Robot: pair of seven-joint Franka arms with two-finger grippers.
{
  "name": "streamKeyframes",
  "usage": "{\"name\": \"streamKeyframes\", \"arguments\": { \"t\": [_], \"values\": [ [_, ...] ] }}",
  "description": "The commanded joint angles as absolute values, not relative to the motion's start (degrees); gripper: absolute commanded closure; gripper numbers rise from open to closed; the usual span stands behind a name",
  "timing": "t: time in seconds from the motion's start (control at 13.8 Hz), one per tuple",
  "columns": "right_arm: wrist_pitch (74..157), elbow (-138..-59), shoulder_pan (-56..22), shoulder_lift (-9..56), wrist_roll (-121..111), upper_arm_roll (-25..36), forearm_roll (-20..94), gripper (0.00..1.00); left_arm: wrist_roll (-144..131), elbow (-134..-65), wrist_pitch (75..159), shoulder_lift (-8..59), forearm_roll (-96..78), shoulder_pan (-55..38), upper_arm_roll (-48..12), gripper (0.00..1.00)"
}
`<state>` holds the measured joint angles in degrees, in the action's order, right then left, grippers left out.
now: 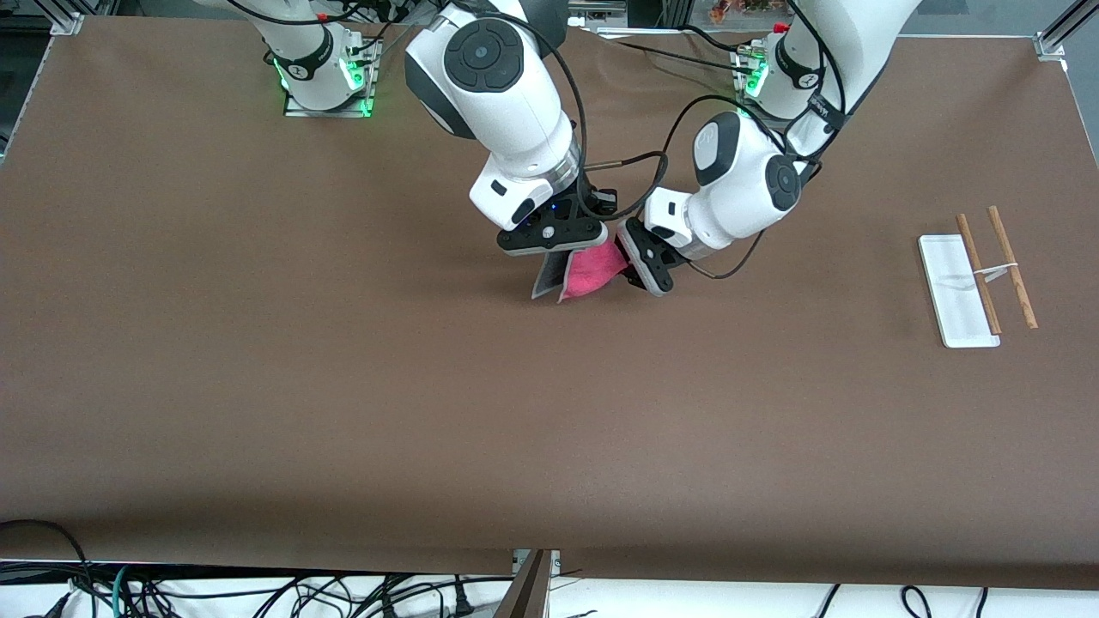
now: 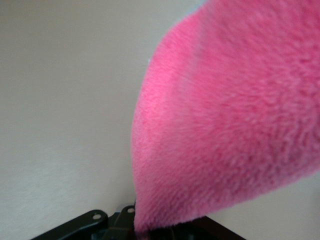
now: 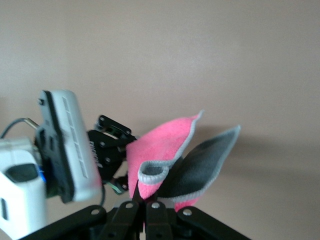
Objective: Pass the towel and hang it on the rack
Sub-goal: 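Grasp the towel with the left gripper and open the right gripper, then carry the towel to the rack with the left gripper while the right gripper retracts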
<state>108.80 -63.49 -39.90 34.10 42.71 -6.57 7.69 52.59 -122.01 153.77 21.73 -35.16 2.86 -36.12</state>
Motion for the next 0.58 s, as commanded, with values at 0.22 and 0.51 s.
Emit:
{"name": "streamKeyframes", "arguments": {
  "t": [0.22, 0.51],
  "values": [
    [107.5, -62.5, -37.8, 34.0, 38.5, -6.2, 7.6, 0.0, 53.9, -122.0, 140.9, 15.1, -36.1, 13.7, -36.3, 1.0],
    [101.1, -62.5, -29.2, 32.9, 21.8, -6.2, 7.5, 0.0, 53.9, -122.1, 134.3, 12.7, -32.6, 21.7, -36.1, 1.0]
  ]
}}
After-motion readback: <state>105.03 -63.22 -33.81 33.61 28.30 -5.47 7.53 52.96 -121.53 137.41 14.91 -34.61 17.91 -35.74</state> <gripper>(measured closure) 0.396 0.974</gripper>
